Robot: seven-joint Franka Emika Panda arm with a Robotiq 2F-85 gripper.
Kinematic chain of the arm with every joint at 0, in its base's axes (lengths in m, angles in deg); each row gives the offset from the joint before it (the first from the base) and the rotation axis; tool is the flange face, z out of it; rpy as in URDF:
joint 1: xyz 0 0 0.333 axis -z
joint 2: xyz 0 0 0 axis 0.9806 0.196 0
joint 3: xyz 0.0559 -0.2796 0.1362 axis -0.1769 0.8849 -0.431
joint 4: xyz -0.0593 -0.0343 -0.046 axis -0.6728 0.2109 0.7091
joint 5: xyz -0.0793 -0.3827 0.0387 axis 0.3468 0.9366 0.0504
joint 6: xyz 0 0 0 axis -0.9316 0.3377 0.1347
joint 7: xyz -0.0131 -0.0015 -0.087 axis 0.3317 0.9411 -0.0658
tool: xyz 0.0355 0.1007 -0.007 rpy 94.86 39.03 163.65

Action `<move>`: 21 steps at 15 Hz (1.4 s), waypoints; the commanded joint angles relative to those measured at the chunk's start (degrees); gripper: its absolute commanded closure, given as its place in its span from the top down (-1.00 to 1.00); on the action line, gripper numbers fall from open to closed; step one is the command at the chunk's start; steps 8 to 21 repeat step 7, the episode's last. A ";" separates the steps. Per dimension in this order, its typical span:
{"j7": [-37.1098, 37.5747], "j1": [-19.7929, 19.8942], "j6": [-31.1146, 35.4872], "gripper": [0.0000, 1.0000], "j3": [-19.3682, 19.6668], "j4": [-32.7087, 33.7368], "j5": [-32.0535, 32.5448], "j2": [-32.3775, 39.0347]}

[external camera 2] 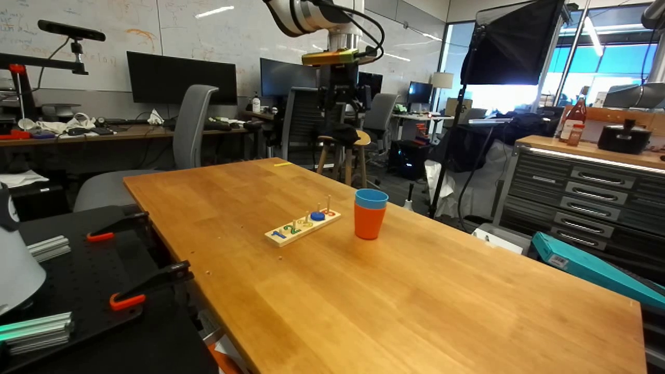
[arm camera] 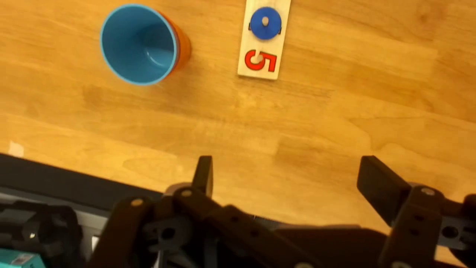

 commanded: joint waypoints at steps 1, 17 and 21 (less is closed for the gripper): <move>-1.62 -0.13 1.63 1.00 -0.19 2.30 -0.85 -2.21; -0.41 -0.46 1.03 1.00 0.29 1.74 -0.15 -1.36; -0.41 -0.46 1.03 1.00 0.29 1.74 -0.15 -1.36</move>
